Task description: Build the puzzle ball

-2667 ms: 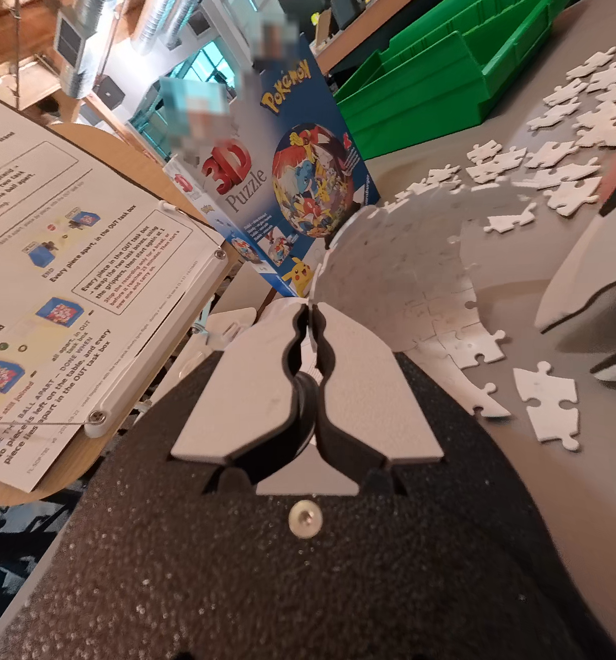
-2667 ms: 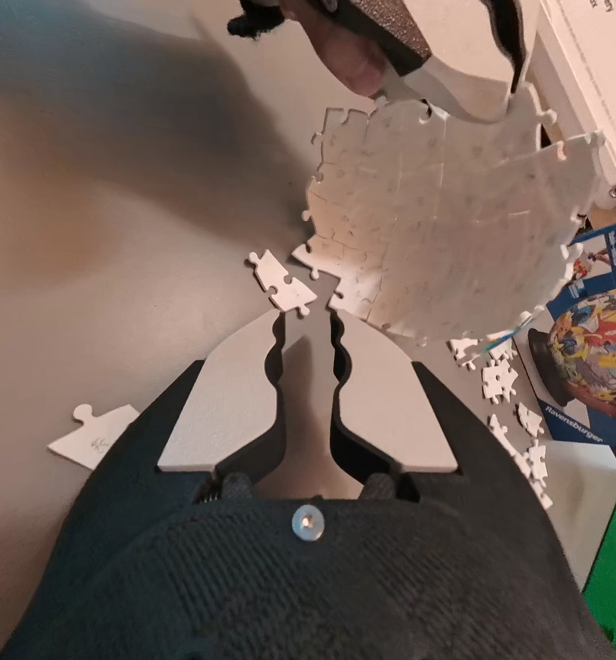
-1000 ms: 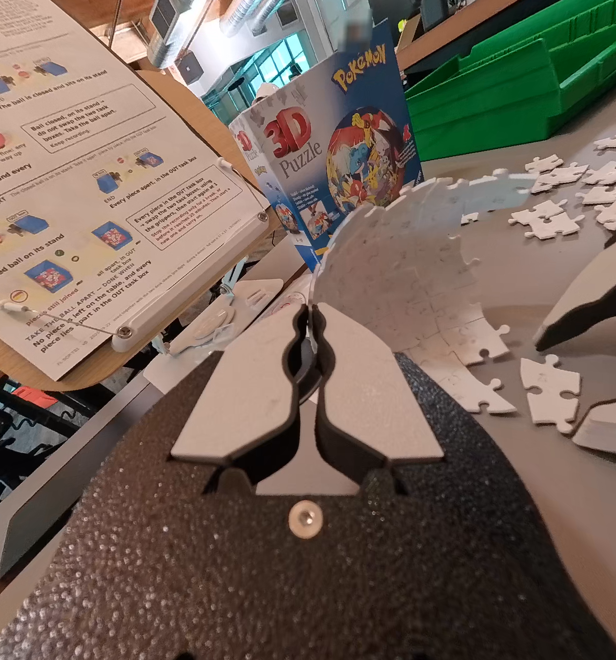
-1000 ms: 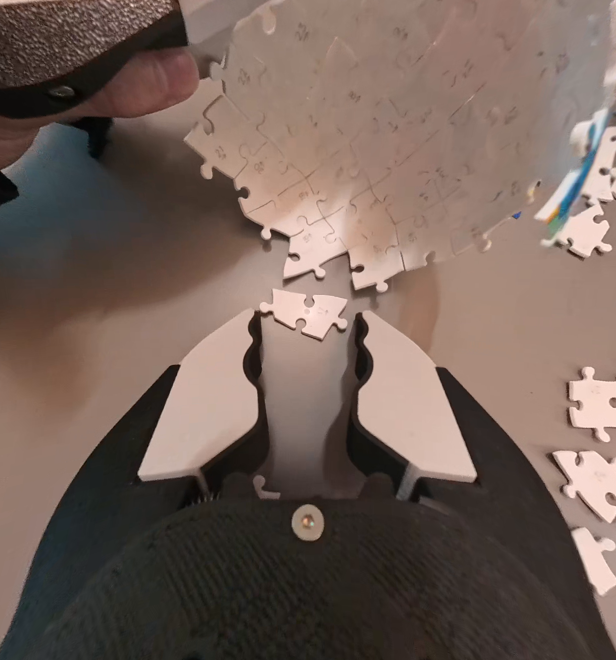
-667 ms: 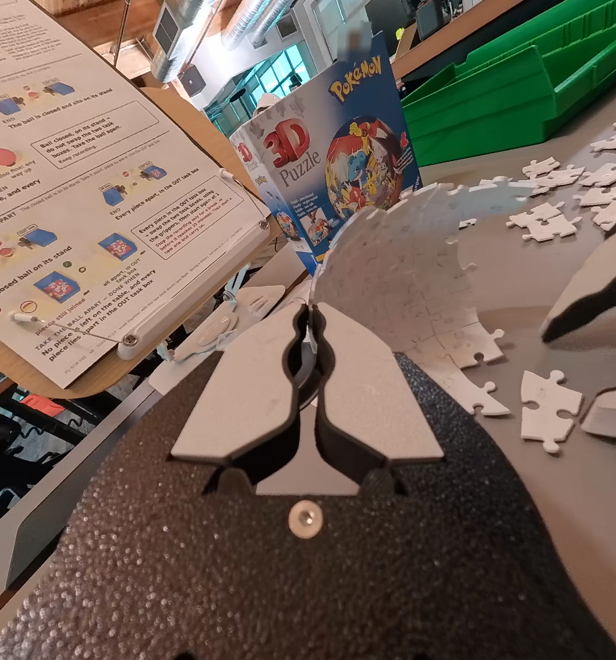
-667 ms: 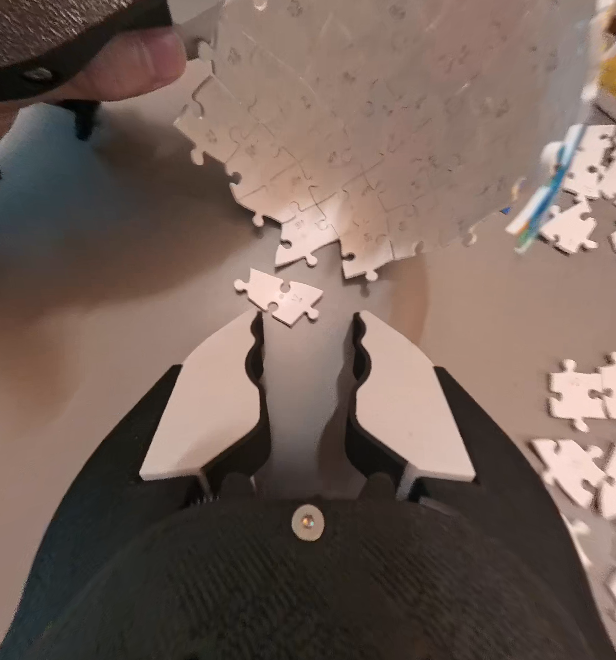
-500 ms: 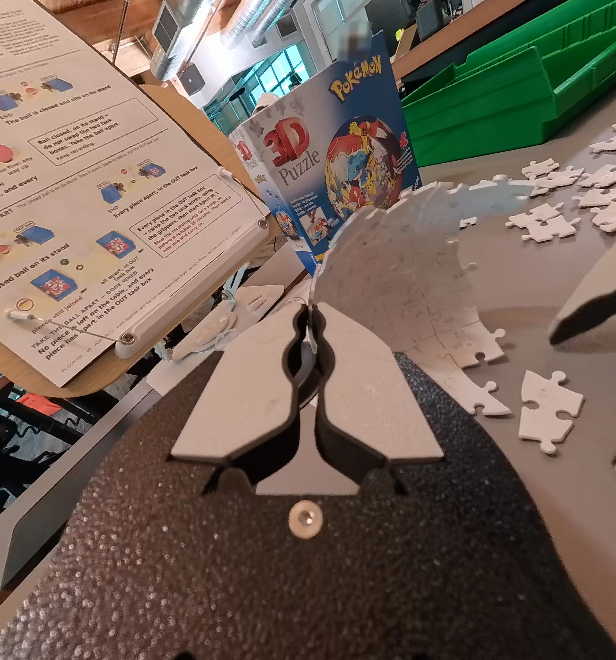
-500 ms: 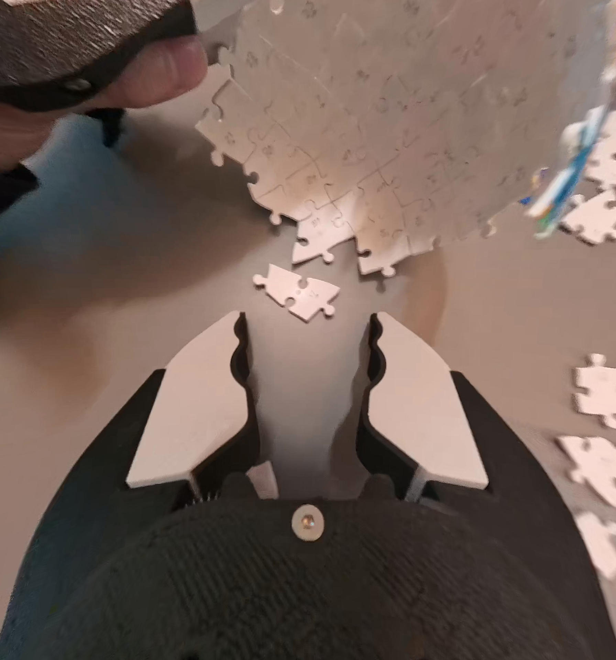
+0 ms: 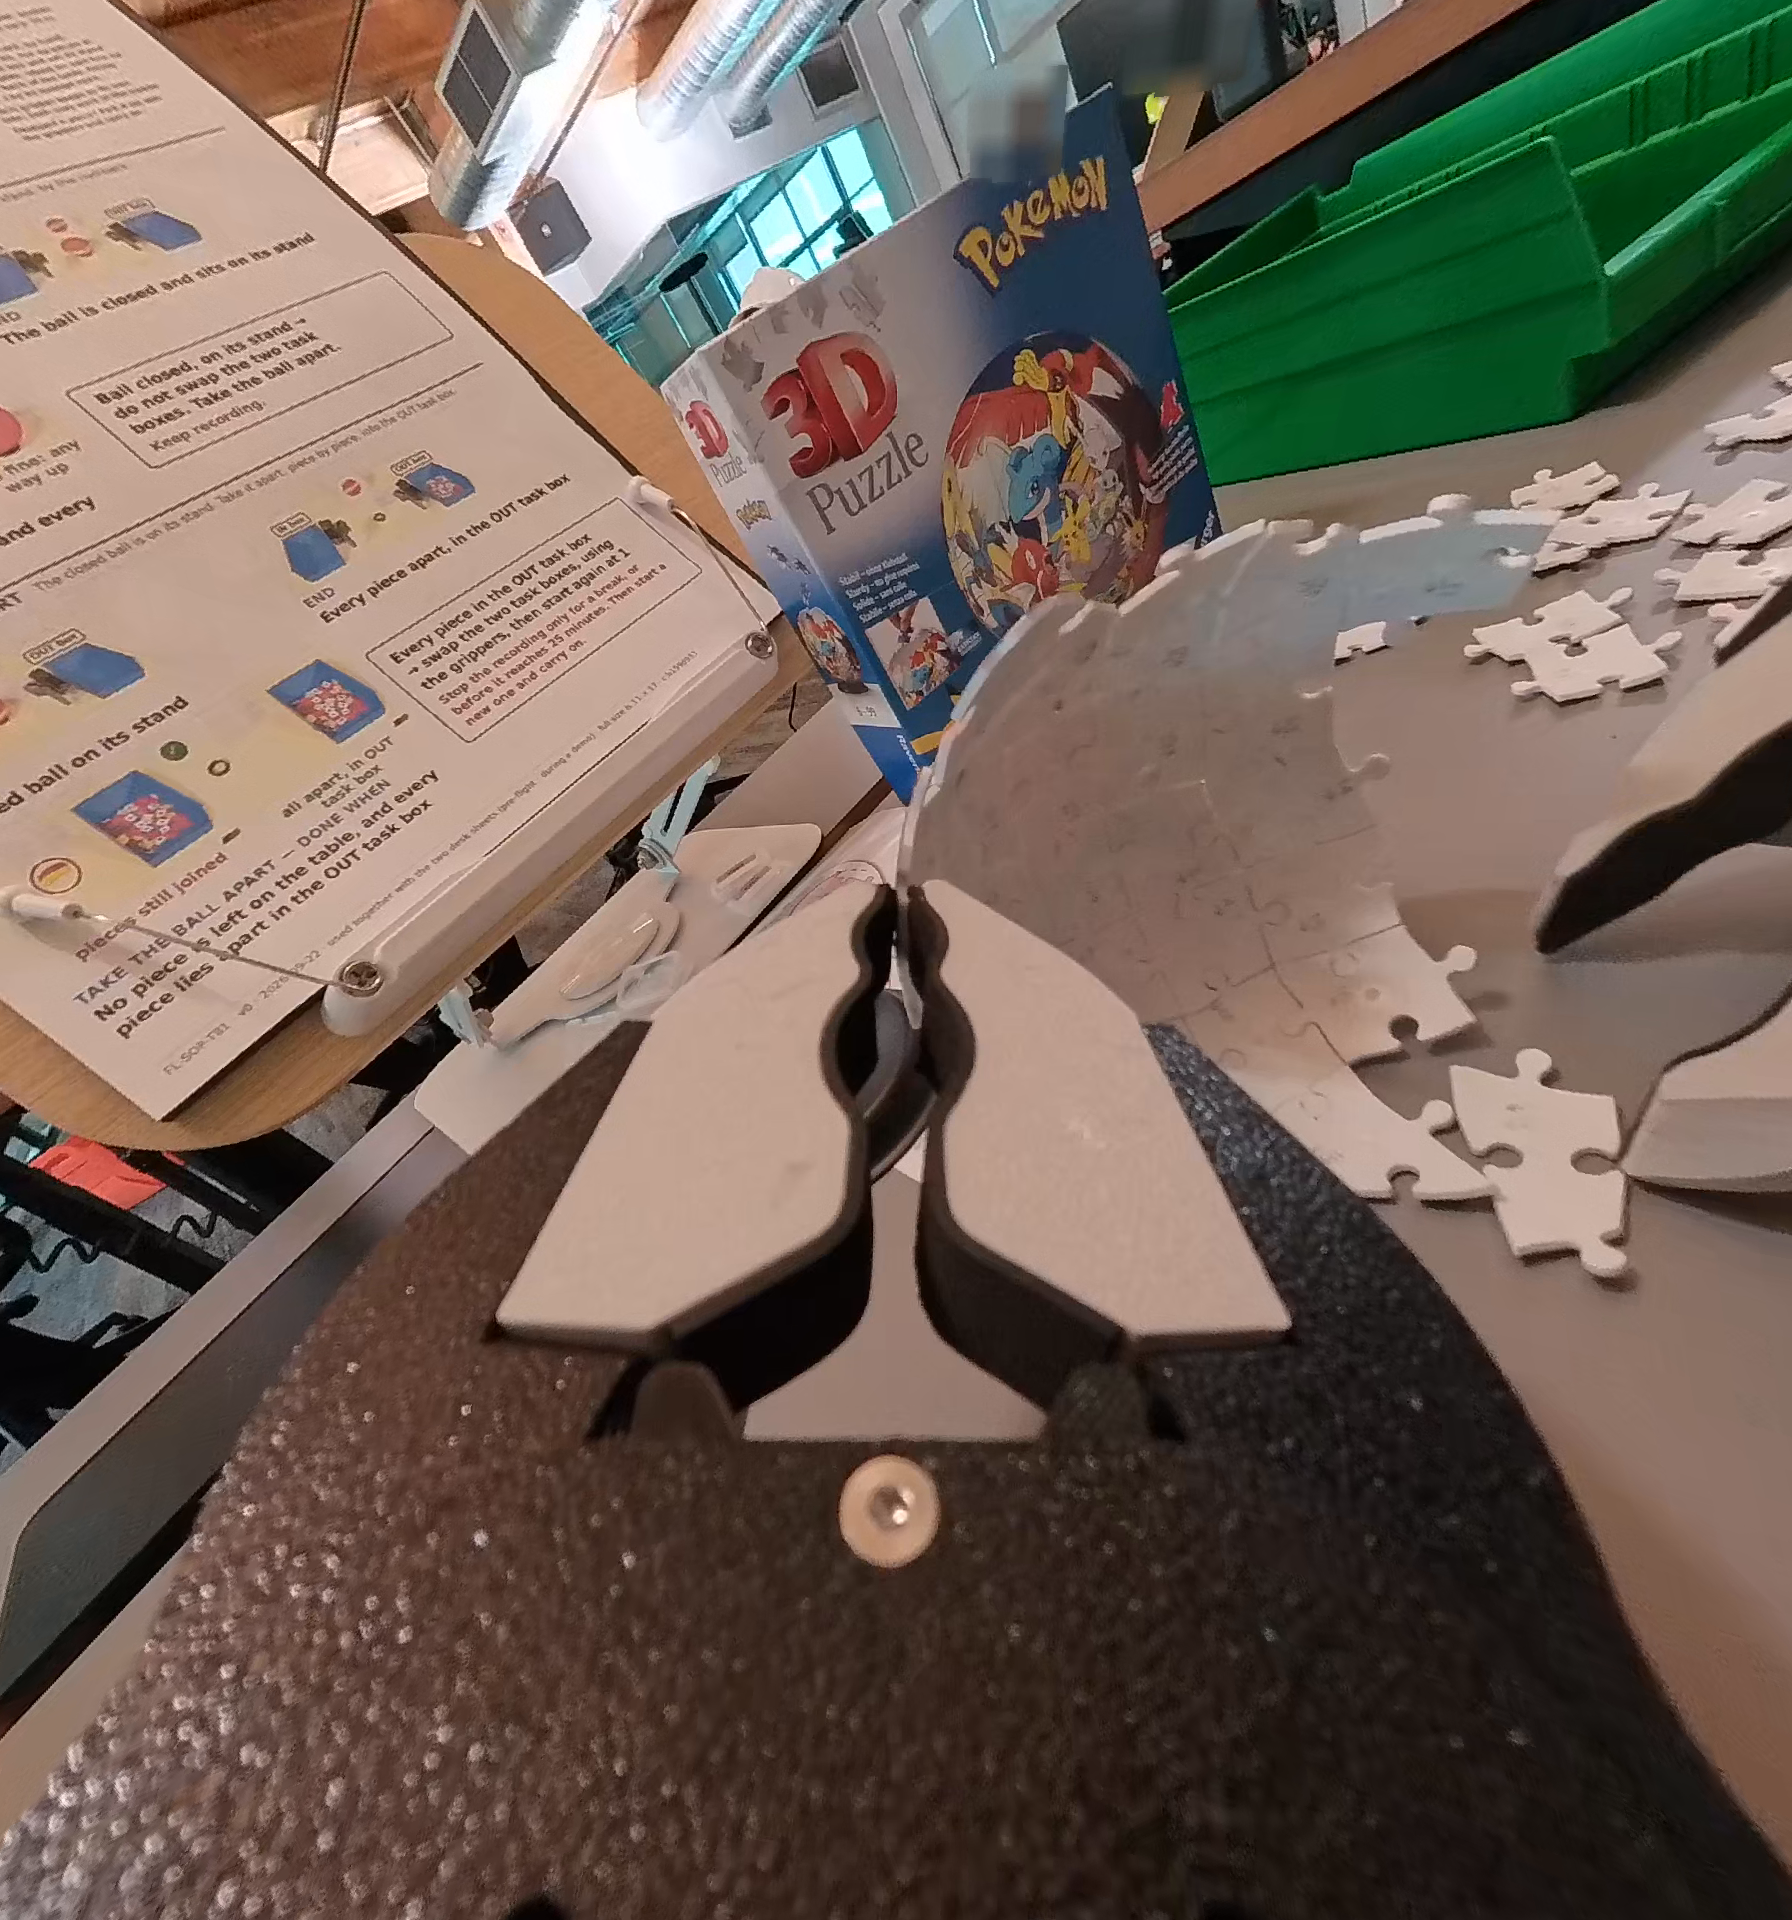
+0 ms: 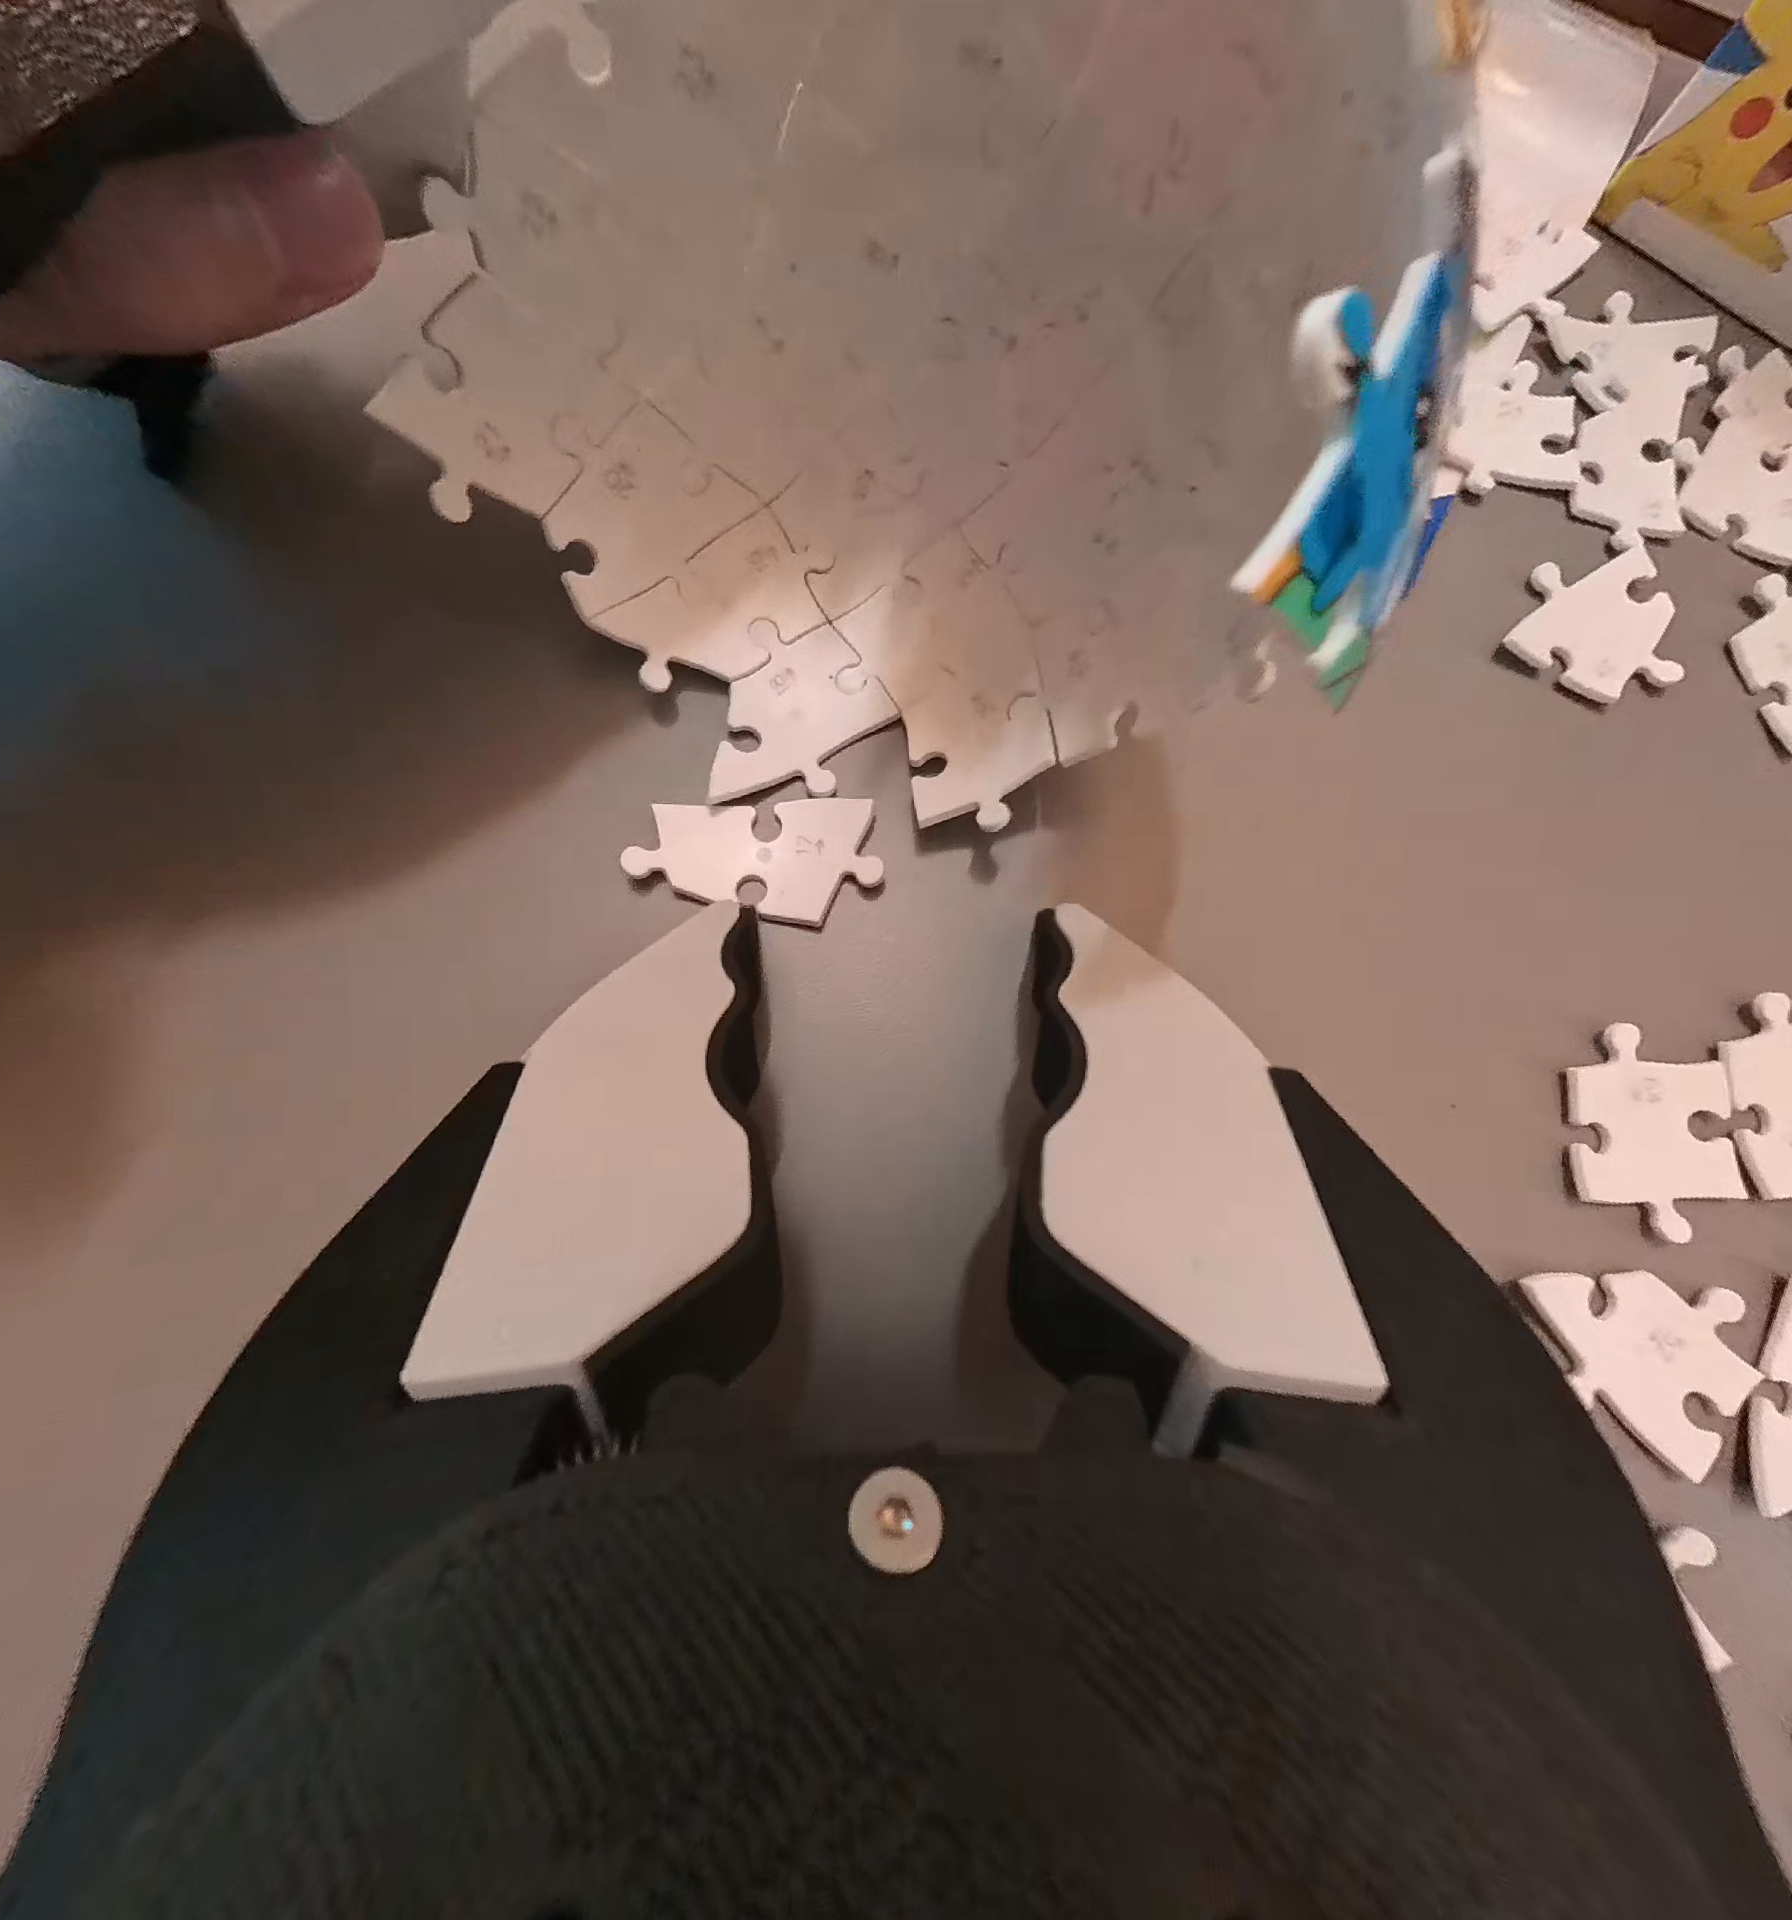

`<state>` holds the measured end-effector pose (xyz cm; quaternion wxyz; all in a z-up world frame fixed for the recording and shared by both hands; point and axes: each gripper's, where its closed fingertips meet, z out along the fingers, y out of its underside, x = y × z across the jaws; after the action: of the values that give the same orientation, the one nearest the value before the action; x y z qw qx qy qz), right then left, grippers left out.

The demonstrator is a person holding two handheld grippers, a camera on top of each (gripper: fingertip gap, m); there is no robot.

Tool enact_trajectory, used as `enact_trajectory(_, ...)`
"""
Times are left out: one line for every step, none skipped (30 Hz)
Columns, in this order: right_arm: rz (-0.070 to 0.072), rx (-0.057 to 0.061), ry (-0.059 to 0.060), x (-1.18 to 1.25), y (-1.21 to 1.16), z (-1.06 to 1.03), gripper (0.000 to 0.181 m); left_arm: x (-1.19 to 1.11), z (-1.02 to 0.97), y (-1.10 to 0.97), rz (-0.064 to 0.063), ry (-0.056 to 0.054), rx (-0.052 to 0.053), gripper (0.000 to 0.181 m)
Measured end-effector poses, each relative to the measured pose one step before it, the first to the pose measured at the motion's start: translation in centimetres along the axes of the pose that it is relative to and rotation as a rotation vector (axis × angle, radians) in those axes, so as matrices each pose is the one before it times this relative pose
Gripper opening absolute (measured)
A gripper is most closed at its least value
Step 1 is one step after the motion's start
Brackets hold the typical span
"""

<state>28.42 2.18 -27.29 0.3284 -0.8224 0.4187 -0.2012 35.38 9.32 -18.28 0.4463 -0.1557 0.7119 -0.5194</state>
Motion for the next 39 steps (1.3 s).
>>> enact_trajectory(-0.0104, -0.0051, -0.0116, -0.262, 0.05, -0.092, 0.052, -0.005, -0.008, 0.009, -0.0004, 0.0, -0.0003, 0.002)
enact_trajectory(-0.0081, -0.0018, -0.0082, -0.246, -0.024, -0.15, 0.055, -0.024, -0.001, 0.028, -0.0005, -0.0008, -0.0015, 0.002)
enact_trajectory(-0.0023, 0.0165, 0.0015, -0.129, -0.293, -0.215, 0.055, -0.02, -0.002, 0.031, 0.0003, -0.0013, -0.0015, 0.002)
enact_trajectory(0.003, 0.0209, 0.0028, -0.096, -0.365, -0.242, 0.054, -0.012, 0.014, 0.032, 0.0015, -0.002, -0.0019, 0.002)
enact_trajectory(0.0043, 0.0163, 0.0029, -0.098, -0.32, -0.219, 0.055, -0.017, 0.006, 0.035, 0.0028, -0.0026, -0.0027, 0.002)
enact_trajectory(0.0032, 0.0114, 0.0026, -0.152, -0.239, -0.147, 0.056, -0.019, -0.001, 0.02, 0.0034, -0.0025, -0.0024, 0.002)
enact_trajectory(-0.0011, 0.0062, -0.0079, -0.383, -0.121, -0.01, 0.059, -0.014, 0.002, 0.011, 0.0024, -0.0019, -0.0004, 0.002)
enact_trajectory(-0.0032, -0.0001, -0.0072, -0.428, 0.007, 0.178, 0.061, -0.004, -0.016, -0.012, 0.0012, -0.0012, 0.0011, 0.002)
enact_trajectory(-0.0091, -0.0123, 0.0042, -0.22, 0.228, 0.353, 0.063, -0.036, -0.021, -0.037, 0.001, -0.002, 0.0023, 0.002)
enact_trajectory(-0.0097, -0.0193, 0.0096, -0.088, 0.289, 0.419, 0.066, -0.046, -0.043, -0.034, 0.0018, -0.0038, 0.0032, 0.002)
enact_trajectory(-0.0032, -0.0131, 0.0027, -0.159, 0.158, 0.364, 0.069, -0.086, -0.056, -0.055, 0.0038, -0.0063, 0.0037, 0.002)
enact_trajectory(0.0041, 0.0021, -0.0042, -0.192, -0.083, 0.22, 0.07, -0.101, -0.066, -0.035, 0.0048, -0.0066, 0.0031, 0.002)
enact_trajectory(0.0059, 0.0064, -0.0012, -0.08, -0.156, 0.119, 0.07, -0.1, -0.063, -0.065, 0.0036, -0.0046, 0.0042, 0.002)
enact_trajectory(0.001, 0.0012, 0.0024, 0.029, -0.089, 0.087, 0.07, -0.059, -0.086, -0.106, 0.0, -0.0006, 0.0082, 0.002)
enact_trajectory(0.0012, 0.0, 0.0009, 0.02, -0.043, 0.062, 0.07, -0.017, -0.078, -0.149, -0.0029, 0.0011, 0.0106, 0.002)
enact_trajectory(-0.0014, -0.0004, -0.0061, -0.084, -0.028, 0.031, 0.069, -0.009, -0.063, -0.119, -0.002, 0.0015, 0.0086, 0.002)
enact_trajectory(-0.0009, -0.001, -0.0062, -0.085, 0.007, 0.013, 0.067, 0.034, -0.037, -0.095, 0.0024, 0.0022, 0.0055, 0.002)
enact_trajectory(0.0008, -0.0023, -0.0044, -0.048, 0.012, 0.019, 0.066, 0.044, -0.028, -0.093, 0.0067, 0.0012, 0.0056, 0.002)
enact_trajectory(0.0029, -0.0016, -0.0022, -0.029, -0.003, 0.029, 0.065, 0.044, -0.019, -0.094, 0.0081, -0.0011, 0.0039, 0.002)
enact_trajectory(0.0027, 0.0, 0.0002, 0.013, -0.027, 0.03, 0.064, 0.01, 0.004, -0.019, 0.0074, -0.0029, -0.0022, 0.002)
enact_trajectory(-0.0007, -0.0004, -0.005, -0.052, -0.024, 0.029, 0.06, 0.006, 0.009, 0.039, 0.0064, -0.0034, -0.0057, 0.002)
enact_trajectory(-0.0026, 0.0023, -0.0063, -0.07, -0.049, 0.007, 0.055, 0.011, -0.016, -0.001, 0.0037, -0.0017, -0.0018, 0.002)
enact_trajectory(-0.0016, 0.0021, 0.0004, 0.036, -0.023, -0.017, 0.051, -0.012, -0.03, -0.038, -0.0016, -0.0007, 0.0009, 0.002)
enact_trajectory(-0.0028, 0.0014, 0.0133, 0.229, -0.004, -0.048, 0.051, -0.046, -0.04, -0.008, -0.0022, -0.0027, -0.0009, 0.002)
enact_trajectory(-0.0057, -0.0012, 0.013, 0.222, 0.035, -0.088, 0.049, -0.068, -0.044, 0.038, 0.0011, -0.0049, -0.003, 0.002)
enact_trajectory(-0.0061, -0.0031, 0.0108, 0.2, 0.051, -0.078, 0.047, -0.053, -0.032, 0.017, 0.0013, -0.0036, -0.0014, 0.002)
enact_trajectory(-0.0057, -0.0068, 0.006, 0.13, 0.103, -0.063, 0.047, -0.008, -0.044, -0.073, -0.0015, -0.0009, 0.0032, 0.002)
enact_trajectory(-0.0049, -0.0084, 0.0017, 0.056, 0.116, -0.054, 0.048, 0.002, -0.037, -0.096, -0.001, -0.0008, 0.0044, 0.002)
enact_trajectory(-0.004, -0.0075, 0.0028, 0.054, 0.089, -0.033, 0.05, 0.012, -0.022, -0.082, 0.0023, -0.0014, 0.0024, 0.002)
enact_trajectory(-0.0027, 0.0002, 0.0038, 0.07, 0.025, -0.041, 0.051, 0.053, -0.019, -0.087, 0.0053, 0.0005, 0.0036, 0.002)
enact_trajectory(0.0074, 0.0005, -0.0051, -0.019, 0.025, 0.015, 0.051, 0.067, -0.024, -0.088, 0.0062, 0.0013, 0.004, 0.002)
enact_trajectory(0.0153, -0.0047, -0.009, -0.041, 0.053, 0.011, 0.051, 0.042, -0.004, -0.039, 0.0049, -0.0009, 0.0005, 0.002)
enact_trajectory(0.0064, -0.0066, -0.0083, -0.081, 0.049, -0.018, 0.052, 0.0, 0.003, 0.011, 0.0035, -0.003, -0.003, 0.002)
enact_trajectory(0.0025, -0.0062, -0.0053, -0.115, 0.046, -0.014, 0.056, 0.014, -0.004, -0.013, 0.0035, -0.0026, -0.0017, 0.002)
enact_trajectory(-0.0004, -0.0034, 0.002, -0.059, 0.022, -0.025, 0.058, 0.009, 0.003, -0.029, 0.0029, -0.0015, -0.0002, 0.002)
enact_trajectory(-0.0081, 0.0034, 0.0002, -0.061, -0.017, -0.014, 0.058, 0.01, 0.003, 0.018, 0.0005, -0.001, -0.0028, 0.002)
enact_trajectory(-0.0042, 0.0041, 0.0003, 0.049, -0.001, -0.006, 0.058, -0.002, -0.004, 0.025, -0.0014, -0.0005, -0.0017, 0.002)
enact_trajectory(0.0006, -0.0011, 0.0039, 0.217, 0.045, -0.034, 0.057, 0.01, -0.016, -0.002, -0.0038, 0.0014, 0.0019, 0.002)
enact_trajectory(-0.0032, -0.0021, 0.0145, 0.458, 0.053, -0.072, 0.056, 0.004, -0.003, 0.014, -0.0054, 0.002, 0.001, 0.002)
